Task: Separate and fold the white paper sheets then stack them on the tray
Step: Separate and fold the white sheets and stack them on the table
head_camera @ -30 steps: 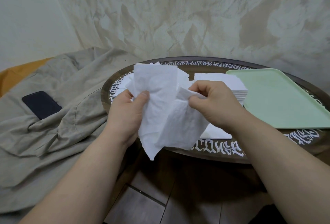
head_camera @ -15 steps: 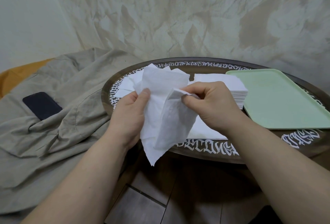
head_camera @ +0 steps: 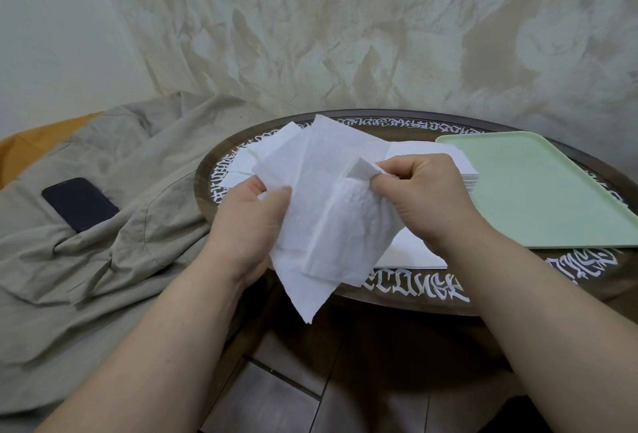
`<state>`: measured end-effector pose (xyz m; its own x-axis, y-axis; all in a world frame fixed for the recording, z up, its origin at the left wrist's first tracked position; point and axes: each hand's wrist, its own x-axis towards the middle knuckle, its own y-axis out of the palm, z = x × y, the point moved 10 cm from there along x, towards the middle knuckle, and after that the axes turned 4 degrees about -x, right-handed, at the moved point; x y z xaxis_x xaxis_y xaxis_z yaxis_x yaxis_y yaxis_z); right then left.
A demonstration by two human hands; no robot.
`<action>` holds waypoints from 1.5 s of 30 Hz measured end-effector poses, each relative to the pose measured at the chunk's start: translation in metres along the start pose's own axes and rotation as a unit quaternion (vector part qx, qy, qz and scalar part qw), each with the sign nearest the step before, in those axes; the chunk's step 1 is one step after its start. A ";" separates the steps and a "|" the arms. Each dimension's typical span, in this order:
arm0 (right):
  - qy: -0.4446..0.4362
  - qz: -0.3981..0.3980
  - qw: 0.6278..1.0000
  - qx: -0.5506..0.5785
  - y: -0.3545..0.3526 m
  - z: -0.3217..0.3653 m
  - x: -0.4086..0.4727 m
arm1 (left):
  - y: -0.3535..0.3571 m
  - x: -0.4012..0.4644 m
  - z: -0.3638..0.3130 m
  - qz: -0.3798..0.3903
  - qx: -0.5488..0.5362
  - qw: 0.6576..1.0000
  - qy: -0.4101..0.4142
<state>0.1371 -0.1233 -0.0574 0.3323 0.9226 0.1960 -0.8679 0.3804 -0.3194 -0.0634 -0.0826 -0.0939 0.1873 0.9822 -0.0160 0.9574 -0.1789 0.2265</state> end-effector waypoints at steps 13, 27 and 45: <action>-0.058 -0.161 0.979 -0.114 -0.041 0.018 0.000 | -0.051 -0.002 -0.040 -0.213 0.058 0.960 0.173; -0.089 0.231 0.969 -0.024 0.059 0.036 -0.035 | 0.012 -0.002 -0.008 0.026 -0.058 0.998 0.004; -0.119 0.121 0.982 -0.079 0.023 0.028 -0.013 | 0.018 -0.008 -0.014 0.057 0.156 0.983 0.077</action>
<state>0.1028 -0.1280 -0.0411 0.0113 0.9530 0.3027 -0.8368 0.1747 -0.5188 -0.0510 -0.0925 -0.0759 0.2844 0.9478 0.1443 0.9575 -0.2733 -0.0917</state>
